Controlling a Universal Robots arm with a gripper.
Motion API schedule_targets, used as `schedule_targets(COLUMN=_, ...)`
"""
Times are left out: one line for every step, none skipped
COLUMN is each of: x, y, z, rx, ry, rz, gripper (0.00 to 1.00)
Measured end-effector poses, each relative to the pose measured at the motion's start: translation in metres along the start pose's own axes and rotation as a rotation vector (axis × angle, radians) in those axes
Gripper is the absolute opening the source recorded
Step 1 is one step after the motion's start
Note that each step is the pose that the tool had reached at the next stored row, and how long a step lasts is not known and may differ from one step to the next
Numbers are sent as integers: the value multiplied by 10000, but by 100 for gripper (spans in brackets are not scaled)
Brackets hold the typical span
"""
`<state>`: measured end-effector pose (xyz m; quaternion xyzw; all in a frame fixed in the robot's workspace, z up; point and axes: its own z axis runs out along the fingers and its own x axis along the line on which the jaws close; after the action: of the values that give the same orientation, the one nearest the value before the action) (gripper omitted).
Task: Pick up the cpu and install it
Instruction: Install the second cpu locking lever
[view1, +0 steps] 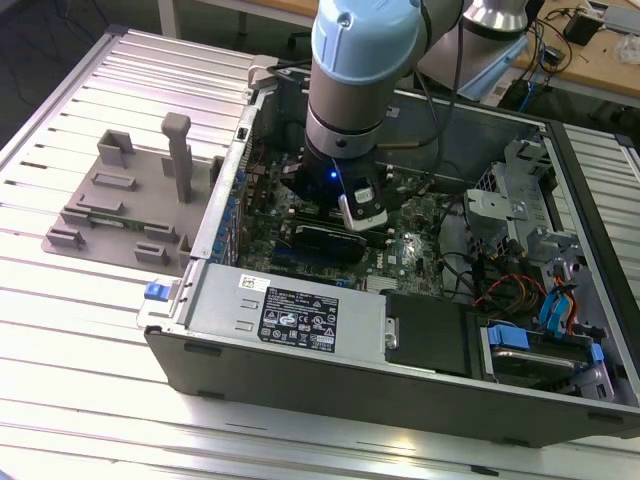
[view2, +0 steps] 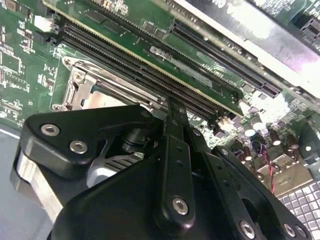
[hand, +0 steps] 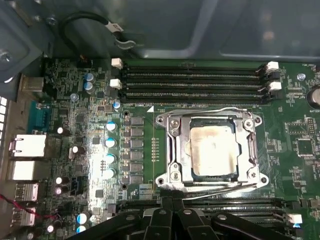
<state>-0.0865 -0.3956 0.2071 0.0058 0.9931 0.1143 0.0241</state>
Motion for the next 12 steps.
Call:
schedule_targets(x=0, y=-2, z=4, rx=-72, ry=1, rz=3, gripper=11)
schedule_targets(x=1, y=-6, z=16, rx=-189, ry=1, rz=10, gripper=11)
schedule_targets(x=2, y=-12, z=30, rx=-265, ry=1, rz=15, gripper=11)
schedule_targets(x=2, y=-14, z=37, rx=-311, ry=2, rz=19, gripper=11)
schedule_targets(x=3, y=-16, z=44, rx=-357, ry=2, rz=22, gripper=11)
schedule_targets(x=4, y=-19, z=58, rx=-460, ry=2, rz=27, gripper=11)
schedule_targets(x=4, y=-21, z=65, rx=-519, ry=3, rz=30, gripper=11)
schedule_targets(x=5, y=-22, z=69, rx=-562, ry=4, rz=33, gripper=11)
schedule_targets(x=6, y=-24, z=76, rx=-628, ry=4, rz=36, gripper=11)
schedule_targets(x=7, y=-25, z=83, rx=-676, ry=3, rz=39, gripper=11)
schedule_targets(x=9, y=-27, z=94, rx=-750, ry=2, rz=42, gripper=11)
schedule_targets(x=12, y=-30, z=107, rx=-809, ry=2, rz=44, gripper=11)
